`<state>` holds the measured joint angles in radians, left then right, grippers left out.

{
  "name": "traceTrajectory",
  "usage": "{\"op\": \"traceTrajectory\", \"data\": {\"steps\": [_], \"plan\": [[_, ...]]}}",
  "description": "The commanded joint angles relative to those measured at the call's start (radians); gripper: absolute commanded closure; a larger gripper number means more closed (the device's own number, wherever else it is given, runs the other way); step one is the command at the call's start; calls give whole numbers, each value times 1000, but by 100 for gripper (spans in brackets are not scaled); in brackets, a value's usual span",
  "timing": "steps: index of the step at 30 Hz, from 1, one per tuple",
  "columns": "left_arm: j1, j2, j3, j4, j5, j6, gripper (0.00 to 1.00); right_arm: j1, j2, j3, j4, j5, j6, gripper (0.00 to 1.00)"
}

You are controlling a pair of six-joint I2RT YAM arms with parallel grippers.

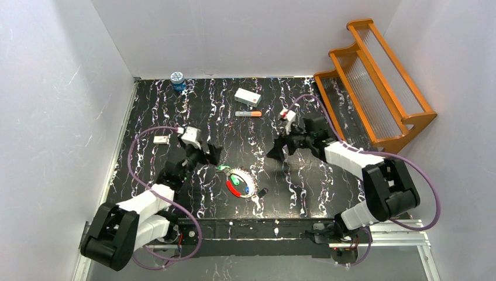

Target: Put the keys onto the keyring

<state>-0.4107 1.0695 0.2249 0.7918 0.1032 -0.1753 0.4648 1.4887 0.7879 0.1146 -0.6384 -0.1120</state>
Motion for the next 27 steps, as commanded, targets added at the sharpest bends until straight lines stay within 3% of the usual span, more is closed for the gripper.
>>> {"op": "traceTrajectory", "data": {"steps": [1,4,8,11,17,21,27], "plan": [[148,42,57,36,-67,-28,2,-132,-87,-93,197,50,132,1],[198,102,89,32,-179,24,2,-214,-145,-167,247,167,131,1],[205,220,133,40,-429,104,2,-287,-199,-240,264,342,114,1],[214,349,151,117,-543,128,2,-332,-201,-314,339,459,113,1],[229,495,224,220,-494,284,2,-394,-171,-459,581,521,64,1],[243,449,236,97,-485,204,2,-409,-117,-488,690,530,31,1],[248,458,254,47,-497,260,2,-413,-30,-462,804,514,18,1]]}}
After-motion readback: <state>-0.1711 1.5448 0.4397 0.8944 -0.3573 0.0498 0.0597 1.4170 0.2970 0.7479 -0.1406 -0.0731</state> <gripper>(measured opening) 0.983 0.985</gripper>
